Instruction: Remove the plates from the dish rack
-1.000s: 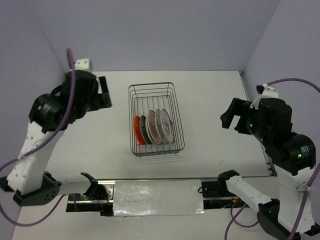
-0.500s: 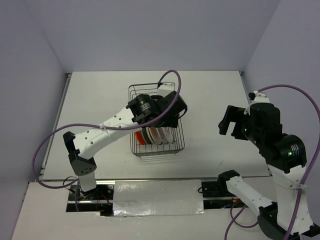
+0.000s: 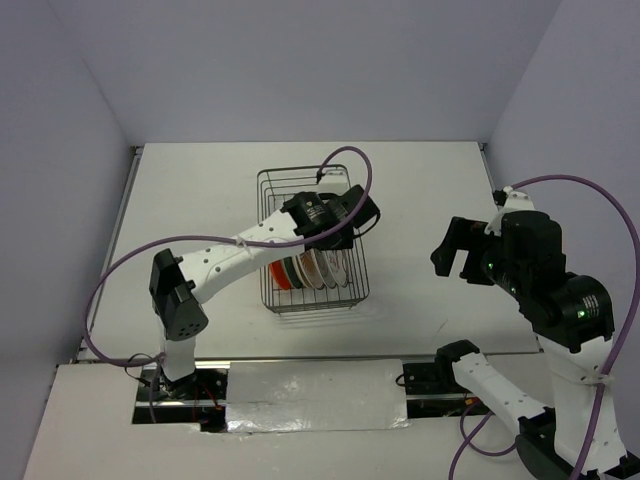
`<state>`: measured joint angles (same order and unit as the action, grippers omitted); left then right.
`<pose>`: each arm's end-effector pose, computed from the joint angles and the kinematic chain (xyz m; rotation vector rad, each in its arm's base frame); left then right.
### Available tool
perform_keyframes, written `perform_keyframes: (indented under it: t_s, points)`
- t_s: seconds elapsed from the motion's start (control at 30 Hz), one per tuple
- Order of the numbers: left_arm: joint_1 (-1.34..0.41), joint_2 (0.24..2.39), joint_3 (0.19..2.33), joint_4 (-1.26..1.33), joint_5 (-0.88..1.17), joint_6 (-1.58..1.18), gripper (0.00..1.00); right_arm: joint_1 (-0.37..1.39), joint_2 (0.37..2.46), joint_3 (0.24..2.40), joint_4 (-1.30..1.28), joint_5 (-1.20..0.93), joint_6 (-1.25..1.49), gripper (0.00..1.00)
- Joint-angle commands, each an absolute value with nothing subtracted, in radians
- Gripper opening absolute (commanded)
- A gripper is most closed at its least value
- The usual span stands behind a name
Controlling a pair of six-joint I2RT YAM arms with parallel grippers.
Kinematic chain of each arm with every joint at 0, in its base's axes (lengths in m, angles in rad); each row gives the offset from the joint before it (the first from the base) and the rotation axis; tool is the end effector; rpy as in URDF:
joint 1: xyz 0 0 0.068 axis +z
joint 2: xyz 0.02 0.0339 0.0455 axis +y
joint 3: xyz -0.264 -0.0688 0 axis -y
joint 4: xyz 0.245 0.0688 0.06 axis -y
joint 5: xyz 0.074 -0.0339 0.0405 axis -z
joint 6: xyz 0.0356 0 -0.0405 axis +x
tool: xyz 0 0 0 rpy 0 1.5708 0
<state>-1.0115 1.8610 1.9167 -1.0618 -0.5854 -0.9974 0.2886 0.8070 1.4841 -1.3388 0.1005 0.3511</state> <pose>0.2248 -0.3221 0.3524 -0.1890 2.3529 -0.1954 0.0749 0.0185 0.4372 0.1249 2.2356 0.2371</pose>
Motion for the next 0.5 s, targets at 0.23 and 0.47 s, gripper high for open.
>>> perform_keyframes:
  t_s: [0.23,0.47]
  points:
    - [-0.953,1.922,1.914,-1.026,-0.577,-1.017,0.49,0.293,0.818,1.489,-1.31,0.037,0.341,1.0]
    - [-0.942,1.962,1.896,-1.038,-0.568,-1.038,0.33,0.295,0.824,1.493,-1.305,0.025,0.339,1.0]
